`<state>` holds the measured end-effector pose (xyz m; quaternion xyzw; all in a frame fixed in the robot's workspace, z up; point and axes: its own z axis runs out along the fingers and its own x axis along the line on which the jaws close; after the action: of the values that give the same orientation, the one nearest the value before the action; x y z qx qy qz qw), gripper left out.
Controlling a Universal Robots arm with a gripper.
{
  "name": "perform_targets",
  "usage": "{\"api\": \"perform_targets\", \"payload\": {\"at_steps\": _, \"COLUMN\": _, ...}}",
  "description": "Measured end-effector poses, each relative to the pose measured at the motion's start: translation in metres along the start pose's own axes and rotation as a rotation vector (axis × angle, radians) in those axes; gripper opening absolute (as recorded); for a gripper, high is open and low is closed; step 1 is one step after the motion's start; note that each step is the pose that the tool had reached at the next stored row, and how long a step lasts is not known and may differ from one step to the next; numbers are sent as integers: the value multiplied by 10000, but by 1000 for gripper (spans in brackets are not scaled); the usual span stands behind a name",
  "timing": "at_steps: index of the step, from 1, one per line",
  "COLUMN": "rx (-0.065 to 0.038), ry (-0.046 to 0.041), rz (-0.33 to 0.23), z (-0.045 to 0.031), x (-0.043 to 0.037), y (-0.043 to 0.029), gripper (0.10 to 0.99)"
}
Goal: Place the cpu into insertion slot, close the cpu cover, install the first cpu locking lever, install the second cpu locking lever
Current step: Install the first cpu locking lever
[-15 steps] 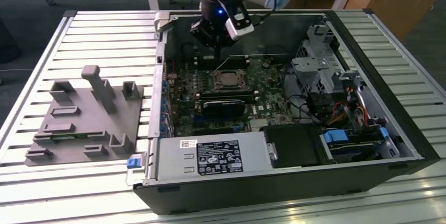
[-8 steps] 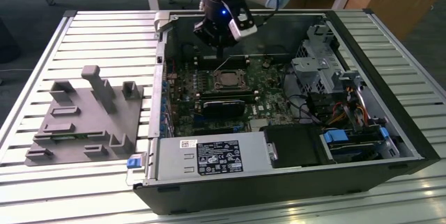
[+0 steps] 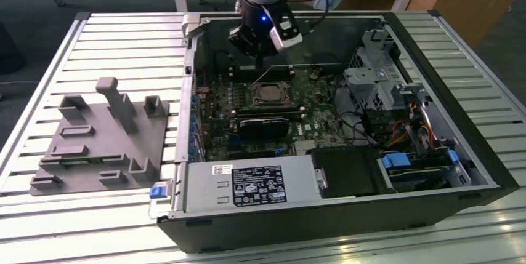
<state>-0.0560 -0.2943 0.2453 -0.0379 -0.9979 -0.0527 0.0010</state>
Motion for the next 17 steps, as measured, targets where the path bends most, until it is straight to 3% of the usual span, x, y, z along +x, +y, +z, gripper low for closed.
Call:
{"api": "perform_targets", "payload": {"at_steps": 9, "rx": 9, "ry": 29, "rz": -277, "z": 65, "x": -84, "y": 4, "gripper": 106}}
{"api": "perform_targets", "payload": {"at_steps": 17, "rx": 8, "ry": 28, "rz": -278, "z": 111, "x": -217, "y": 27, "gripper": 106}}
